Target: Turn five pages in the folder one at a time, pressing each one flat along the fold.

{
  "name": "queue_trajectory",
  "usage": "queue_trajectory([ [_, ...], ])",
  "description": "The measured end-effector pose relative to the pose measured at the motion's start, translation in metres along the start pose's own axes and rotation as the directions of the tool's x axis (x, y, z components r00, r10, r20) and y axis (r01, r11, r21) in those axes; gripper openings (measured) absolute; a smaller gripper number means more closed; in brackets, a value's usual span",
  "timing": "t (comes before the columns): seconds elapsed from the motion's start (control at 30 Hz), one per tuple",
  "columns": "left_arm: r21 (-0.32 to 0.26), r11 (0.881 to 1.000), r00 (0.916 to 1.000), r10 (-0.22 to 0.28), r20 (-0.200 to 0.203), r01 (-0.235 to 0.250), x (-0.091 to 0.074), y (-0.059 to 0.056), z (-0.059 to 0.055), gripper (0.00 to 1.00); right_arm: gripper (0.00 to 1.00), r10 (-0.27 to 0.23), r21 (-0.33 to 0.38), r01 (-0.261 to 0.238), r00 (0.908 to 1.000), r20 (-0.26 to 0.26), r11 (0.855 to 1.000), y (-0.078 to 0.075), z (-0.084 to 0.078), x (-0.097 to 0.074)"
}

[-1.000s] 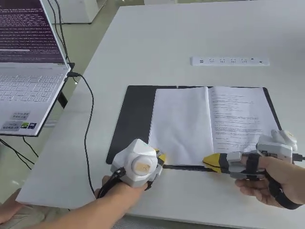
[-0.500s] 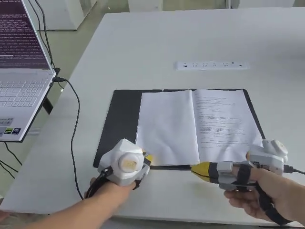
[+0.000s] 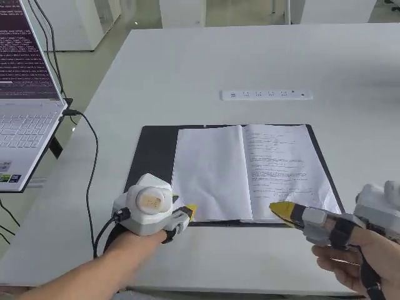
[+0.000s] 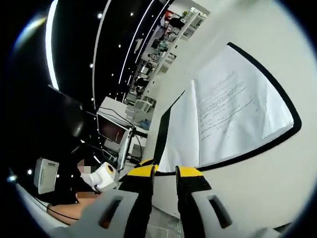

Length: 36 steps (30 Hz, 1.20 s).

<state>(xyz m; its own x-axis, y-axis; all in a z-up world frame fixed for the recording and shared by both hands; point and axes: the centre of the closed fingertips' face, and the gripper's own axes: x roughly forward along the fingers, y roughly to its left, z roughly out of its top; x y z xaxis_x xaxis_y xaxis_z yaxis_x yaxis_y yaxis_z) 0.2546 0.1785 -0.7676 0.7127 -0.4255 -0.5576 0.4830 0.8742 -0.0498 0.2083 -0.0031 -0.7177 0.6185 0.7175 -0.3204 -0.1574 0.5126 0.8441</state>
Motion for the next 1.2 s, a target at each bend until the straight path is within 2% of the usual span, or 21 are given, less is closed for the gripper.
queue_trajectory([
  [0.07, -0.025, 1.000, 0.9998, -0.016, 0.013, 0.017, -0.012, -0.004, 0.006, 0.31, 0.25, -0.027, -0.045, 0.028, 0.9995, 0.016, 0.999, -0.001, 0.004, -0.009],
  [0.13, -0.025, 0.999, 0.9992, -0.025, 0.032, 0.026, -0.024, -0.007, 0.011, 0.34, 0.28, -0.057, -0.109, 0.060, 0.9977, 0.037, 0.992, 0.003, 0.008, -0.020],
  [0.2, -0.049, 0.998, 0.9987, -0.034, 0.038, 0.036, -0.037, -0.011, 0.016, 0.37, 0.32, -0.091, -0.171, 0.099, 0.9945, 0.053, 0.980, 0.005, 0.012, -0.031],
  [0.23, -0.057, 0.998, 0.9981, -0.034, 0.051, 0.037, -0.043, -0.011, 0.018, 0.39, 0.34, -0.107, -0.220, 0.119, 0.9921, 0.065, 0.968, 0.007, 0.015, -0.036],
  [0.3, -0.054, 0.998, 0.9973, -0.043, 0.061, 0.046, -0.054, -0.013, 0.021, 0.40, 0.38, -0.134, -0.267, 0.151, 0.9877, 0.081, 0.952, 0.009, 0.020, -0.044],
  [0.33, -0.055, 0.997, 0.9974, -0.043, 0.058, 0.046, -0.062, -0.014, 0.022, 0.42, 0.39, -0.148, -0.312, 0.172, 0.9841, 0.098, 0.935, 0.009, 0.024, -0.049],
  [0.37, -0.065, 0.997, 0.9974, -0.041, 0.059, 0.045, -0.067, -0.014, 0.023, 0.44, 0.39, -0.165, -0.331, 0.194, 0.9797, 0.114, 0.923, 0.009, 0.028, -0.053],
  [0.4, -0.079, 0.996, 0.9968, -0.044, 0.066, 0.049, -0.074, -0.014, 0.024, 0.47, 0.39, -0.192, -0.383, 0.234, 0.9707, 0.145, 0.893, 0.008, 0.033, -0.058],
  [0.43, -0.087, 0.995, 0.9969, -0.041, 0.068, 0.047, -0.078, -0.013, 0.024, 0.49, 0.38, -0.206, -0.416, 0.255, 0.9654, 0.160, 0.873, 0.007, 0.036, -0.062],
  [0.5, -0.107, 0.993, 0.9972, -0.037, 0.064, 0.044, -0.090, -0.011, 0.023, 0.52, 0.38, -0.229, -0.452, 0.291, 0.9552, 0.187, 0.843, 0.007, 0.039, -0.070],
  [0.53, -0.118, 0.992, 0.9970, -0.035, 0.068, 0.043, -0.094, -0.011, 0.024, 0.53, 0.39, -0.239, -0.460, 0.303, 0.9517, 0.192, 0.835, 0.006, 0.039, -0.073],
  [0.57, -0.125, 0.991, 0.9967, -0.031, 0.074, 0.041, -0.099, -0.010, 0.024, 0.55, 0.40, -0.248, -0.484, 0.316, 0.9476, 0.202, 0.816, 0.005, 0.040, -0.078],
  [0.6, -0.131, 0.991, 0.9965, -0.033, 0.077, 0.043, -0.104, -0.010, 0.025, 0.56, 0.41, -0.253, -0.495, 0.323, 0.9454, 0.206, 0.806, 0.004, 0.041, -0.079],
  [0.63, -0.134, 0.990, 0.9961, -0.038, 0.079, 0.049, -0.110, -0.010, 0.026, 0.58, 0.43, -0.277, -0.526, 0.351, 0.9360, 0.217, 0.774, -0.001, 0.042, -0.085],
  [0.67, -0.134, 0.990, 0.9963, -0.036, 0.077, 0.047, -0.113, -0.009, 0.026, 0.59, 0.44, -0.294, -0.537, 0.369, 0.9292, 0.224, 0.759, -0.003, 0.043, -0.089],
  [0.73, -0.113, 0.993, 0.9969, -0.036, 0.070, 0.043, -0.121, -0.006, 0.025, 0.63, 0.48, -0.291, -0.526, 0.376, 0.9261, 0.240, 0.763, -0.005, 0.045, -0.097],
  [0.87, -0.106, 0.994, 0.9967, -0.030, 0.075, 0.038, -0.133, 0.001, 0.028, 0.67, 0.55, -0.301, -0.464, 0.410, 0.9075, 0.293, 0.785, -0.012, 0.055, -0.114],
  [0.93, -0.105, 0.994, 0.9966, -0.024, 0.079, 0.033, -0.137, 0.003, 0.030, 0.69, 0.59, -0.312, -0.453, 0.433, 0.8953, 0.318, 0.779, -0.015, 0.059, -0.123],
  [0.97, -0.102, 0.994, 0.9968, -0.021, 0.077, 0.029, -0.139, 0.003, 0.030, 0.71, 0.61, -0.314, -0.450, 0.437, 0.8925, 0.324, 0.778, -0.015, 0.060, -0.125],
  [1.13, -0.095, 0.995, 0.9967, -0.018, 0.079, 0.025, -0.142, 0.004, 0.034, 0.78, 0.67, -0.298, -0.433, 0.426, 0.8949, 0.332, 0.795, -0.009, 0.062, -0.131],
  [1.2, -0.096, 0.995, 0.9973, -0.018, 0.071, 0.025, -0.141, 0.002, 0.036, 0.85, 0.72, -0.291, -0.424, 0.419, 0.8964, 0.334, 0.803, -0.006, 0.062, -0.131],
])
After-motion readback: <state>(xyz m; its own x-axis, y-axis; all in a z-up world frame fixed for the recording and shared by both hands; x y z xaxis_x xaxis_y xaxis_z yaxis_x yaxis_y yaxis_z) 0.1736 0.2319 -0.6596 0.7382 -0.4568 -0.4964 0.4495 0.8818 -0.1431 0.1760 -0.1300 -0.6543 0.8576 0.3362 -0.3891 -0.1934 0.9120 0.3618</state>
